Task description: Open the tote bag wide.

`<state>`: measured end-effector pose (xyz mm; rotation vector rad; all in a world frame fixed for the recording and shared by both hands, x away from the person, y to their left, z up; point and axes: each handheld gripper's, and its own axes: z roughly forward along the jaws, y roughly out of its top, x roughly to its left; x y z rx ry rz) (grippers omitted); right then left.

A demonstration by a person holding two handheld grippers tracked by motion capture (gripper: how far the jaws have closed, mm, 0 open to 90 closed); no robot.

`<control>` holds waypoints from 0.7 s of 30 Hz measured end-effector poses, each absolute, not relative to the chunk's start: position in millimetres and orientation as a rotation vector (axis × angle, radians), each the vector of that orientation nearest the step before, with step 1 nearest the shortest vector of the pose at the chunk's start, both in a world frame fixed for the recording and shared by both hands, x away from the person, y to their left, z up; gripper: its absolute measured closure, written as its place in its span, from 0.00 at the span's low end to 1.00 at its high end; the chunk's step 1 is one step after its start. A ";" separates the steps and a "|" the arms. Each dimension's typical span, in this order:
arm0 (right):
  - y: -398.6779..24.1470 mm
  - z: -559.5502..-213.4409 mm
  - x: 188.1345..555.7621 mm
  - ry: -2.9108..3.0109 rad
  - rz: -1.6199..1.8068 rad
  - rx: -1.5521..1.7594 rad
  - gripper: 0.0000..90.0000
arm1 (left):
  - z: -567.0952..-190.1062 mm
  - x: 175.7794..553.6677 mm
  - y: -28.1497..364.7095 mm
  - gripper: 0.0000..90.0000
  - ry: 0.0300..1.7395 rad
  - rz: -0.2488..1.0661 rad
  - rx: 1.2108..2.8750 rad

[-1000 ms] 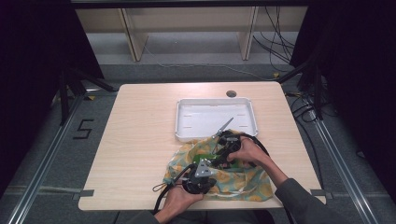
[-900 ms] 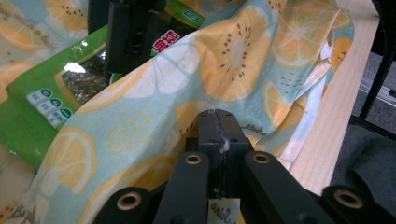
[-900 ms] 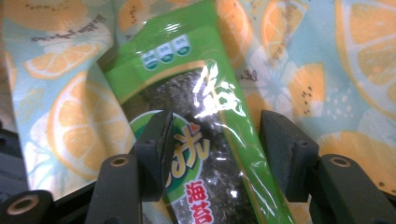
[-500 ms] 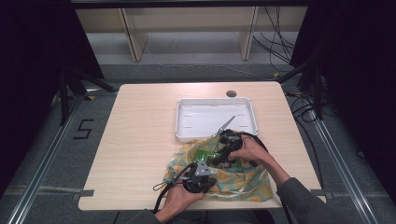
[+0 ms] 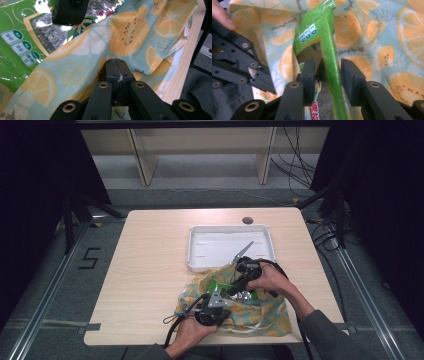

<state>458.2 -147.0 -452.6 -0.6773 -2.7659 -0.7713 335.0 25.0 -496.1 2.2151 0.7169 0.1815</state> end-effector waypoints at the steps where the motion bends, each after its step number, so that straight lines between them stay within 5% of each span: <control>1: -146.6 -452.6 457.8 -2.768 -0.777 -0.668 0.74 | -496.2 334.5 24.8 0.99 0.724 0.182 2.213; 21: -141.0 -449.1 450.7 -2.750 -0.734 -0.633 0.79 | -498.5 336.2 22.5 0.99 0.721 0.191 2.222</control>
